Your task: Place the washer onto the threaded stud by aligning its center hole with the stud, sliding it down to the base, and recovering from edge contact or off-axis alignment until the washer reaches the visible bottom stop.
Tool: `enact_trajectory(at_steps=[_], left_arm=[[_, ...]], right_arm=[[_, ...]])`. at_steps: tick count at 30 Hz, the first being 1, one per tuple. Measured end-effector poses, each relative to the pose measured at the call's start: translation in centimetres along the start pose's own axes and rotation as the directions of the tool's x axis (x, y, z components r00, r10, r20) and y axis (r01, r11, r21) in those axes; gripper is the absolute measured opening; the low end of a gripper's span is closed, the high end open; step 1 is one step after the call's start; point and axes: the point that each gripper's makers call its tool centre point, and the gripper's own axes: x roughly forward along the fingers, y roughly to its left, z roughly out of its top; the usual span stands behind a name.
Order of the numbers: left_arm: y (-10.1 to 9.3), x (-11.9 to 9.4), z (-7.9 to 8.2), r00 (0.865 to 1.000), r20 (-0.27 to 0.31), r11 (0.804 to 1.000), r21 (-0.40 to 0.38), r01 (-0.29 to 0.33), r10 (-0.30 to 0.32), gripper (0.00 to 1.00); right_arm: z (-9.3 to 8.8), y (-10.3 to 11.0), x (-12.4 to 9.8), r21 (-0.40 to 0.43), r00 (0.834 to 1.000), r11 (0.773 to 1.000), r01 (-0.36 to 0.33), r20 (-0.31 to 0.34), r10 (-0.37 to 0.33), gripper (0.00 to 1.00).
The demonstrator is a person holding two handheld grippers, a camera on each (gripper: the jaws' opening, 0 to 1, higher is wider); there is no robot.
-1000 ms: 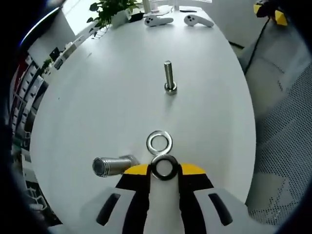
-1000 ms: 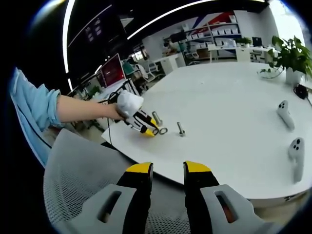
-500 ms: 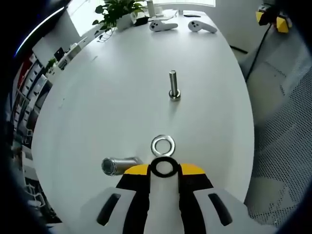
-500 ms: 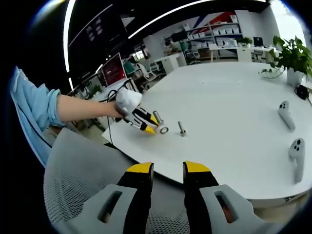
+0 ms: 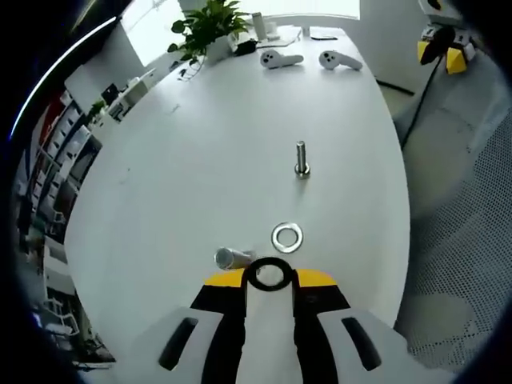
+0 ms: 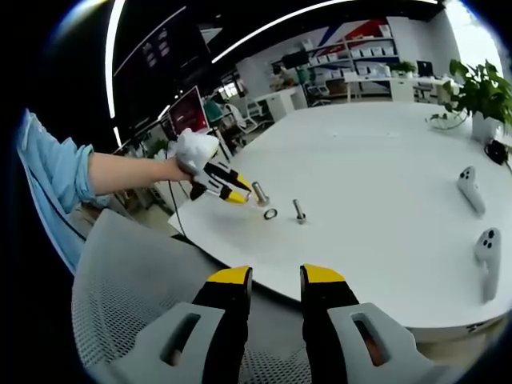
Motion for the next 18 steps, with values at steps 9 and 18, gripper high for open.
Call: enact_trajectory(at_steps=[9, 18], left_arm=[[2.6, -0.8, 1.2, 0.999, 0.007, 0.998, 0.043, -0.054, 0.054, 0.19], [3.4, 0.4, 0.9, 0.998, -0.049, 0.997, 0.065, -0.032, 0.035, 0.19]], right_arm=[[0.0, 0.0, 0.0, -0.004, 1.000, 1.000, 0.001, 0.000, -0.001, 0.27], [0.0, 0.0, -0.1, -0.001, 1.000, 1.000, 0.006, 0.004, -0.006, 0.27]])
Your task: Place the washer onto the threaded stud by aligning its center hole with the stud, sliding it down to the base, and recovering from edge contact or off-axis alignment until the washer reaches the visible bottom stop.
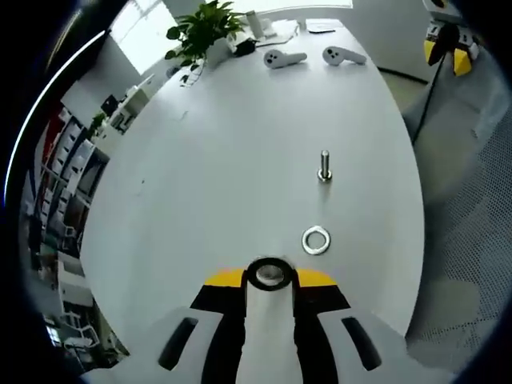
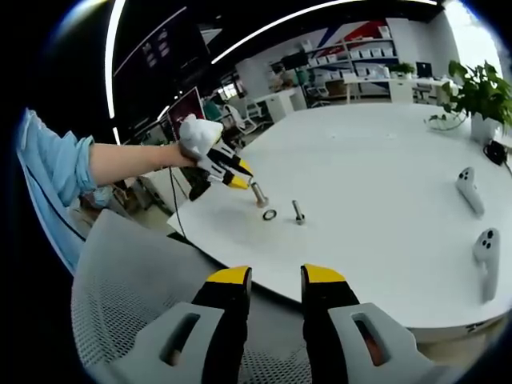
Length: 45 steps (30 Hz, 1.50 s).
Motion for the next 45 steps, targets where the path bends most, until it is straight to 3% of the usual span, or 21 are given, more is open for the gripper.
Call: enact_trajectory(at_steps=[7, 21, 26, 30, 32, 39, 42, 45], left_arm=[[0.6, 0.8, -0.1, 1.000, -0.019, 1.000, 0.001, 0.009, -0.009, 0.19], [0.4, 1.4, 0.1, 0.989, -0.104, 0.993, 0.035, 0.109, -0.105, 0.19], [0.1, 1.5, 0.1, 0.973, -0.169, 0.983, 0.064, 0.170, -0.157, 0.19], [-0.1, 1.5, 0.2, 0.950, -0.259, 0.967, 0.139, 0.214, -0.173, 0.19], [-0.2, 1.6, 0.2, 0.930, -0.321, 0.952, 0.182, 0.246, -0.179, 0.19], [0.1, 2.2, 0.0, 0.880, -0.432, 0.931, 0.199, 0.308, -0.198, 0.20], [0.2, 2.2, -0.2, 0.845, -0.502, 0.913, 0.232, 0.336, -0.183, 0.20], [0.2, 2.4, 0.0, 0.827, -0.539, 0.907, 0.250, 0.338, -0.159, 0.20]], right_arm=[[0.1, -0.1, 0.0, 0.007, 1.000, 1.000, 0.004, 0.006, -0.004, 0.27], [0.2, -0.2, 0.0, 0.014, 1.000, 1.000, 0.012, 0.014, -0.012, 0.27], [0.2, -0.3, -0.1, 0.017, 1.000, 1.000, 0.014, 0.015, -0.014, 0.27], [0.2, -0.3, -0.1, 0.017, 1.000, 1.000, 0.014, 0.016, -0.014, 0.27], [0.2, -0.3, -0.1, 0.017, 1.000, 1.000, 0.013, 0.017, -0.014, 0.27], [0.3, -0.3, -0.1, 0.017, 1.000, 1.000, 0.013, 0.021, -0.013, 0.27], [0.3, -0.3, -0.1, 0.018, 1.000, 1.000, 0.013, 0.023, -0.014, 0.27], [0.4, -0.3, -0.1, 0.019, 1.000, 1.000, 0.015, 0.026, -0.015, 0.27]])
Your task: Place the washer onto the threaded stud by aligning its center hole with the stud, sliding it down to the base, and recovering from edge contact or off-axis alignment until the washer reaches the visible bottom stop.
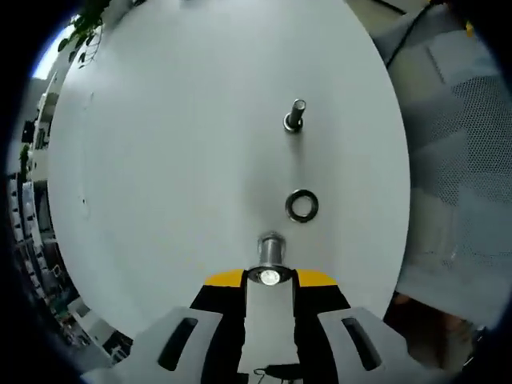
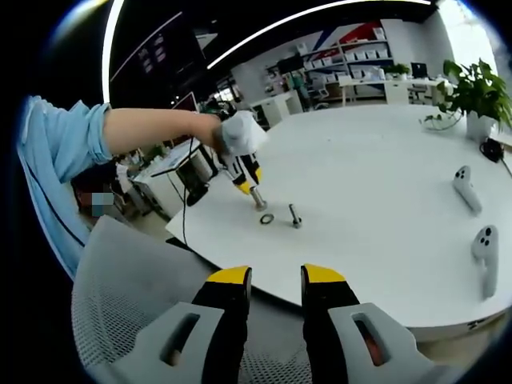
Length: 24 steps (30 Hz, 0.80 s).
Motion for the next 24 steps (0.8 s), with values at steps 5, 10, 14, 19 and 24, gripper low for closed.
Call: enact_trajectory(at_steps=[5, 10, 14, 19, 24], left_arm=[[0.1, 0.0, 0.0, 0.999, -0.044, 0.999, -0.019, -0.029, 0.028, 0.19], [0.6, 0.2, 0.3, 0.996, -0.060, 0.998, -0.012, -0.067, 0.066, 0.19], [0.7, 0.1, 0.3, 0.986, -0.121, 0.992, 0.060, -0.108, 0.114, 0.19], [1.1, 0.2, 0.1, 0.953, -0.224, 0.964, 0.214, -0.158, 0.206, 0.19], [1.5, 0.2, 0.5, 0.909, -0.282, 0.927, 0.307, -0.217, 0.306, 0.14]], right_arm=[[0.0, 0.0, 0.0, 0.003, 1.000, 1.000, 0.002, 0.003, -0.002, 0.27], [0.1, 0.0, 0.0, 0.002, 1.000, 1.000, 0.000, 0.005, 0.000, 0.27], [0.0, 0.0, 0.0, -0.001, 1.000, 1.000, -0.002, 0.001, 0.002, 0.27], [0.0, 0.0, 0.0, -0.001, 1.000, 1.000, -0.002, -0.002, 0.002, 0.27], [-0.1, 0.0, 0.0, -0.002, 1.000, 1.000, -0.002, -0.003, 0.002, 0.27]])
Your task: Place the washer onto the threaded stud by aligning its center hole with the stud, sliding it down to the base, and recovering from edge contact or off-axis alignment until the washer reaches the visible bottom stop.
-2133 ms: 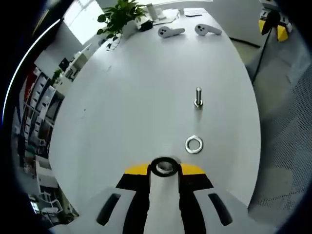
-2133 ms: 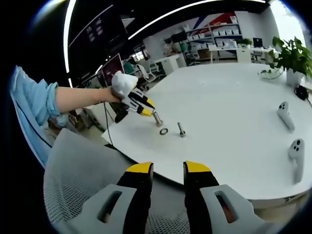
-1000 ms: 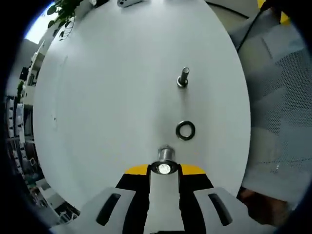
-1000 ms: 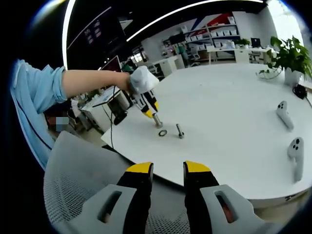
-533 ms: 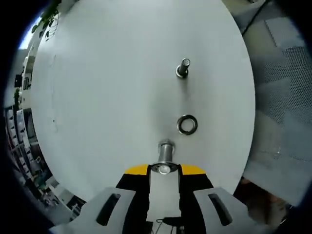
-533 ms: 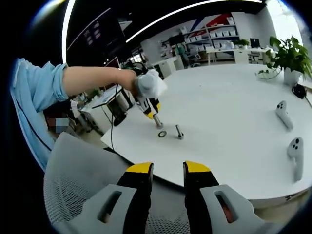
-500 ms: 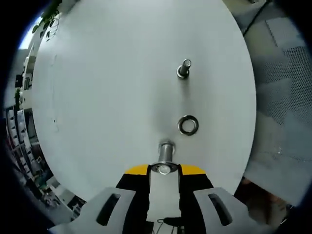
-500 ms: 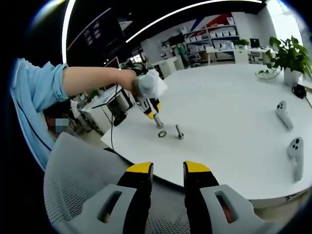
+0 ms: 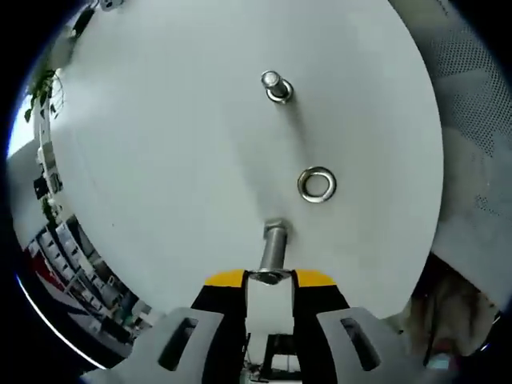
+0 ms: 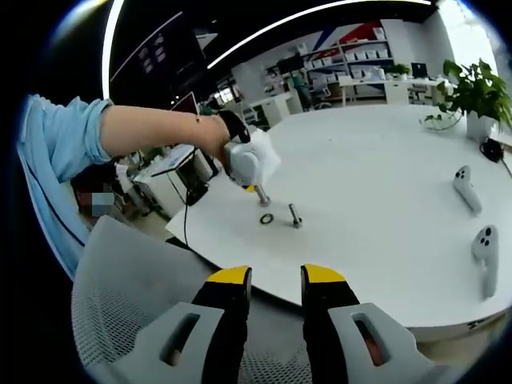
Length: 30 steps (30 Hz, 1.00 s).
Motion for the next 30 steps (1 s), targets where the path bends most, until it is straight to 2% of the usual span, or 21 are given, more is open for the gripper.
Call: enact_trajectory(at_steps=[1, 2, 3, 4, 5, 6, 8, 9, 12, 15, 18, 19, 20, 22, 24, 25, 27, 28, 30], left_arm=[[0.0, -0.4, 0.5, 1.000, -0.005, 0.999, 0.035, -0.018, 0.019, 0.00], [0.6, 0.2, 0.7, 0.996, -0.043, 0.994, 0.074, -0.080, 0.083, 0.00], [0.8, 0.1, 1.0, 0.992, -0.068, 0.985, 0.147, -0.092, 0.103, 0.00], [-0.4, 1.2, 2.0, 0.998, -0.046, 0.984, 0.171, -0.044, 0.053, 0.00], [-1.0, 1.3, 2.2, 0.998, -0.046, 0.990, 0.134, -0.039, 0.045, 0.00], [-1.4, 1.9, 2.1, 0.997, -0.066, 0.991, 0.130, -0.026, 0.034, 0.00], [-1.5, 2.1, 2.1, 0.995, -0.078, 0.988, 0.146, -0.049, 0.061, 0.00], [-1.6, 1.8, 2.1, 0.996, -0.067, 0.990, 0.130, -0.057, 0.066, 0.00], [-2.8, 1.8, 2.4, 0.999, -0.022, 0.997, 0.073, -0.030, 0.031, 0.00], [-3.4, 1.3, 2.0, 1.000, 0.008, 0.999, 0.035, -0.030, 0.030, 0.00], [-4.0, 0.3, 2.0, 0.994, 0.106, 0.996, -0.087, 0.004, 0.006, 0.00], [-4.0, -0.3, 1.8, 0.987, 0.158, 0.986, -0.164, 0.029, -0.003, 0.00], [-4.0, -0.6, 1.6, 0.981, 0.193, 0.977, -0.208, 0.037, 0.004, 0.00], [-3.9, -1.9, 1.2, 0.951, 0.308, 0.939, -0.329, 0.097, 0.010, 0.00], [-3.5, -2.8, 0.8, 0.912, 0.407, 0.889, -0.432, 0.152, 0.042, 0.00], [-3.4, -3.4, 0.2, 0.884, 0.464, 0.839, -0.503, 0.207, 0.060, 0.00], [-3.4, -3.8, -0.6, 0.846, 0.527, 0.777, -0.566, 0.277, 0.082, 0.00], [-3.6, -3.9, -1.2, 0.827, 0.554, 0.737, -0.598, 0.314, 0.097, 0.00], [-4.1, -3.8, -1.9, 0.806, 0.581, 0.699, -0.623, 0.351, 0.113, 0.00]], right_arm=[[0.0, 0.0, 0.0, 0.000, 1.000, 1.000, 0.000, 0.000, 0.000, 0.27], [0.0, 0.0, 0.0, 0.000, 1.000, 1.000, 0.000, 0.000, 0.000, 0.27], [0.0, 0.0, 0.0, 0.000, 1.000, 1.000, -0.001, 0.000, 0.001, 0.27], [0.0, 0.0, 0.0, -0.001, 1.000, 1.000, 0.000, 0.000, 0.000, 0.27], [0.0, 0.0, 0.0, -0.001, 1.000, 1.000, 0.000, 0.000, 0.000, 0.27], [0.0, 0.0, 0.0, -0.001, 1.000, 1.000, 0.000, -0.001, 0.000, 0.27], [-0.1, 0.0, 0.0, 0.002, 1.000, 1.000, 0.001, -0.001, -0.001, 0.27], [-0.1, 0.0, 0.0, 0.003, 1.000, 1.000, 0.000, 0.000, 0.000, 0.27], [0.0, 0.0, 0.0, 0.003, 1.000, 1.000, -0.002, 0.001, 0.002, 0.27], [-0.1, 0.1, 0.1, -0.003, 1.000, 1.000, -0.007, -0.007, 0.007, 0.27], [-0.1, 0.2, 0.1, -0.004, 1.000, 1.000, -0.010, -0.010, 0.010, 0.27], [-0.1, 0.2, 0.1, -0.006, 1.000, 1.000, -0.010, -0.013, 0.010, 0.27], [-0.2, 0.2, 0.1, -0.006, 1.000, 1.000, -0.011, -0.015, 0.011, 0.27], [-0.2, 0.2, 0.1, -0.005, 1.000, 1.000, -0.013, -0.017, 0.013, 0.27], [-0.2, 0.2, 0.1, -0.006, 1.000, 1.000, -0.013, -0.019, 0.013, 0.27], [-0.2, 0.2, 0.1, -0.006, 1.000, 1.000, -0.014, -0.019, 0.013, 0.27], [-0.2, 0.3, 0.1, -0.007, 1.000, 1.000, -0.015, -0.020, 0.015, 0.27], [-0.2, 0.3, 0.1, -0.007, 1.000, 1.000, -0.015, -0.020, 0.015, 0.27], [-0.3, 0.3, 0.1, -0.007, 1.000, 1.000, -0.016, -0.022, 0.016, 0.27]])
